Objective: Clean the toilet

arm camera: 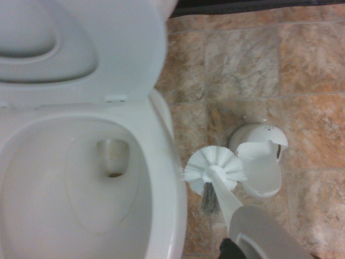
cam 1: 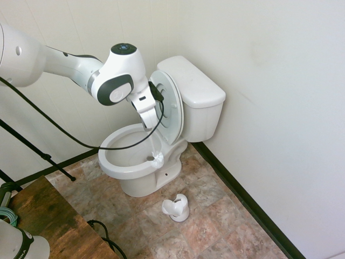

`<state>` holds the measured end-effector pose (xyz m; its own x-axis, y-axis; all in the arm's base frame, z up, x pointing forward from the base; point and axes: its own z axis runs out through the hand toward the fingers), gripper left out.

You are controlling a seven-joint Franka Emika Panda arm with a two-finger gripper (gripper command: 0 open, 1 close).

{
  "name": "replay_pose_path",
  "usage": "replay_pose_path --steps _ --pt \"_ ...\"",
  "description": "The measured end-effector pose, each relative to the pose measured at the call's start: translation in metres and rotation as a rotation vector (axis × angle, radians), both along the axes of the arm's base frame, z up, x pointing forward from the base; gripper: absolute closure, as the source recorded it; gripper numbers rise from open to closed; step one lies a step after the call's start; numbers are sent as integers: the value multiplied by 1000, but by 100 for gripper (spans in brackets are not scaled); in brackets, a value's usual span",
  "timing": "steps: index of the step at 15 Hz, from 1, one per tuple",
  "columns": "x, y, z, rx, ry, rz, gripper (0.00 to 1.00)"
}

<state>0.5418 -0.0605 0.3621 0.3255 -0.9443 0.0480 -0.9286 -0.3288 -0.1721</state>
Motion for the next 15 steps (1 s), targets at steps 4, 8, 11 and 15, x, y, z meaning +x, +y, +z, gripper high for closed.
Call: replay_pose_path --steps 4,8,11,15 --pt "8 -29 -45 -13 22 -49 100" --pt "17 -55 -82 -20 55 -98 100" --pt "18 -65 -102 -9 75 -115 100" --pt "18 -79 -129 3 95 -123 100"
